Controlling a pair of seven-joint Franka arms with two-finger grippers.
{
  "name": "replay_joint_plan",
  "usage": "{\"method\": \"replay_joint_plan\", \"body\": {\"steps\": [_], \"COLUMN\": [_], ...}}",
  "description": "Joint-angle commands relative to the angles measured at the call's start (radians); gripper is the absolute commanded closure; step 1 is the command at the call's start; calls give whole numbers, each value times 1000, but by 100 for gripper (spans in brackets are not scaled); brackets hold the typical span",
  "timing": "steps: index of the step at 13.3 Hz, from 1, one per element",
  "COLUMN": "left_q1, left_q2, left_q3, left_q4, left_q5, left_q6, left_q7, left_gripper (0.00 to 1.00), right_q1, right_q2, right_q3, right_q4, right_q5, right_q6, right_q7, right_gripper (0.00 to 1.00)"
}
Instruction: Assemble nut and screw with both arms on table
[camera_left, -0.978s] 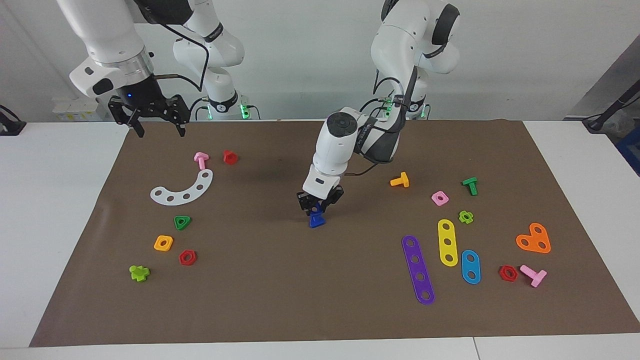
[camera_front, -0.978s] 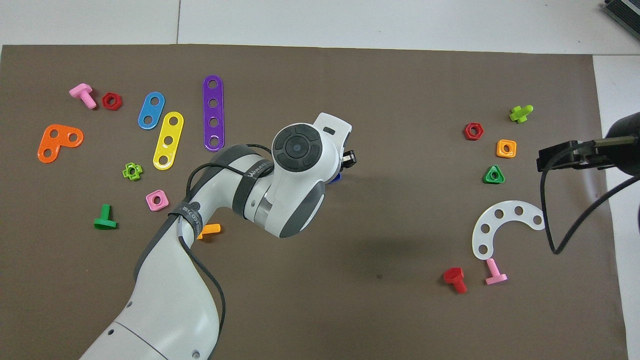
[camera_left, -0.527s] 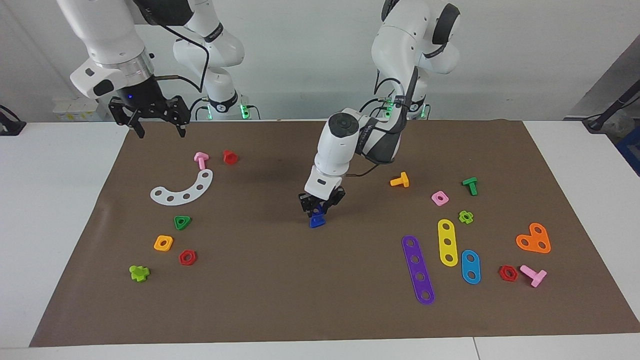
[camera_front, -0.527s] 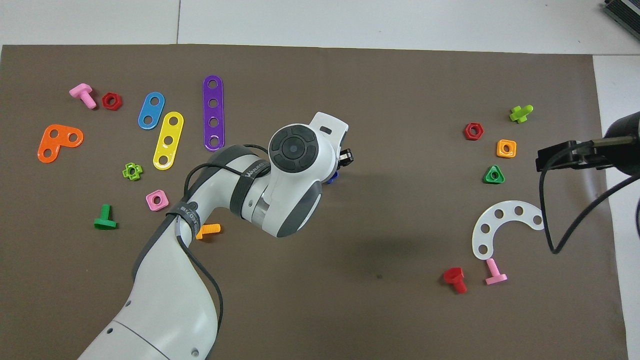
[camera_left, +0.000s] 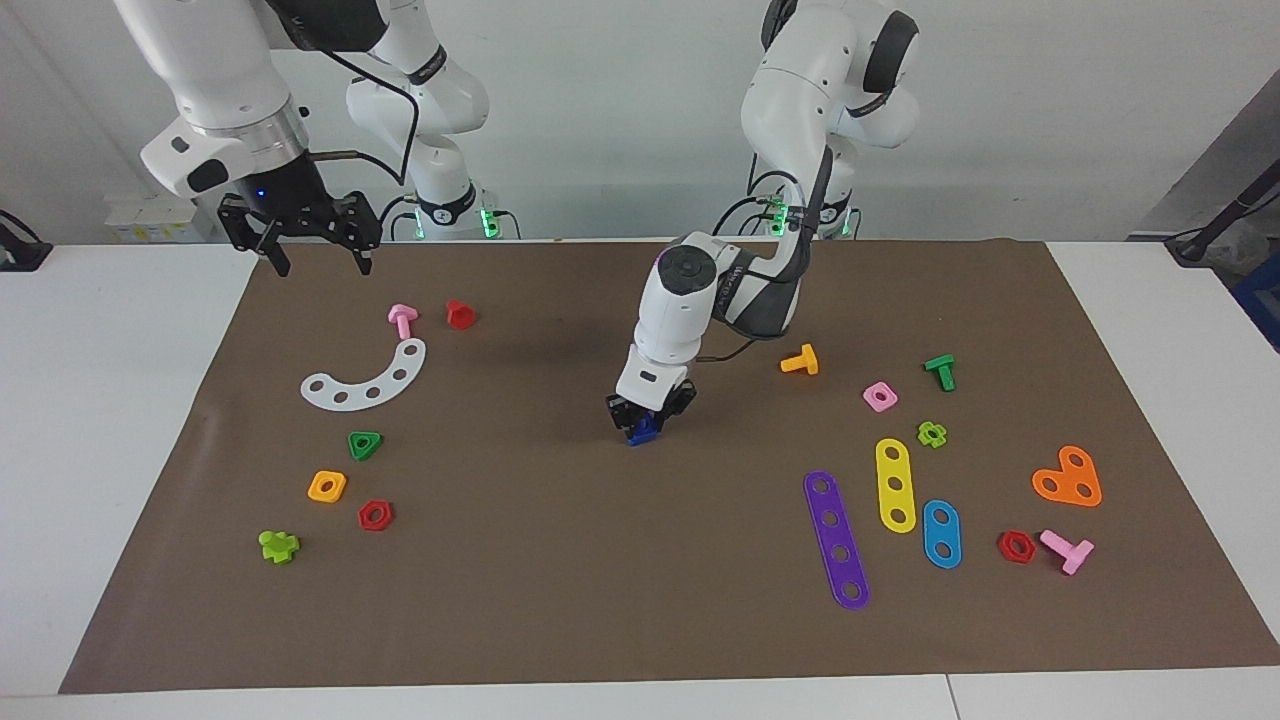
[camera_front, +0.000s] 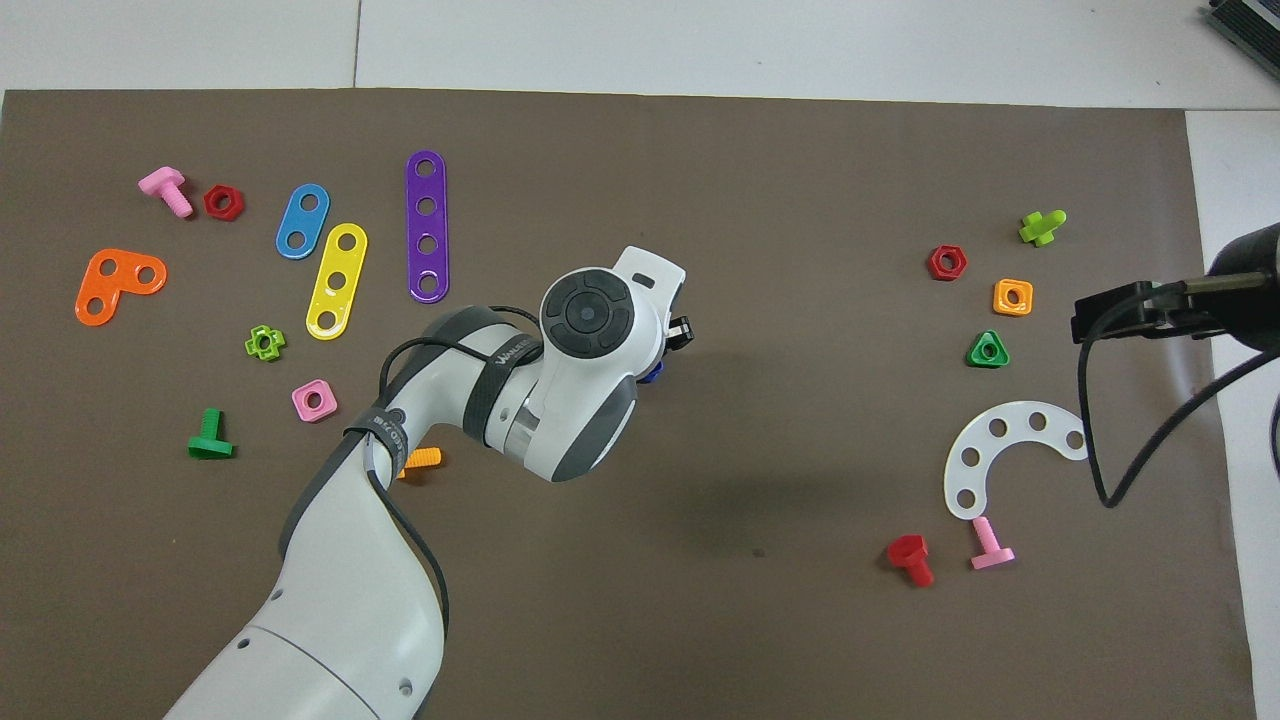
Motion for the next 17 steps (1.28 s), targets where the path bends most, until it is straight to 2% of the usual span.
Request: {"method": "replay_joint_plan", "body": {"steps": [1,2,3,6,8,10,12,14,17], "left_q1": [-5,-5,0,11,92,147,234,310,412], "left_q2": [-11,-11,-11,-6,-6,-25,-87,-132,-224], "left_q3": [7,8,8,10,10,11,8,10,16], "left_q4": [-16,-9,-5,73,159,198,183,173,65], "left_q5": [28,30,46,79,88,90,76,76,83], "left_q6": [16,7,4,-74,-201,-277,-297,-421,-519], "left_q7": [-3,-2,0,1,9,81,170,321,620], "left_gripper": [62,18,0,0,0,0,1,1,4], "right_q1": [-8,-9,-9,-8,-8,-9,-9,-9,-9], "right_q2": [-7,-5,-7,-5,-7,-7,-7,-7,-7], "right_q3": [6,6,6,6,6,6,6,6,6], "right_q4": [-13,-13,-13,-9,-10,-10,-12,-10,-10], "right_q5": [0,0,0,0,1,1,1,1,1], "right_q6": [18,18,17,20,9,9,9,9,9], "right_q7": [-19,-19,-19,-18,-19,-19,-19,-19,-19], "right_gripper": [0,0,0,0,0,0,0,0,0]}}
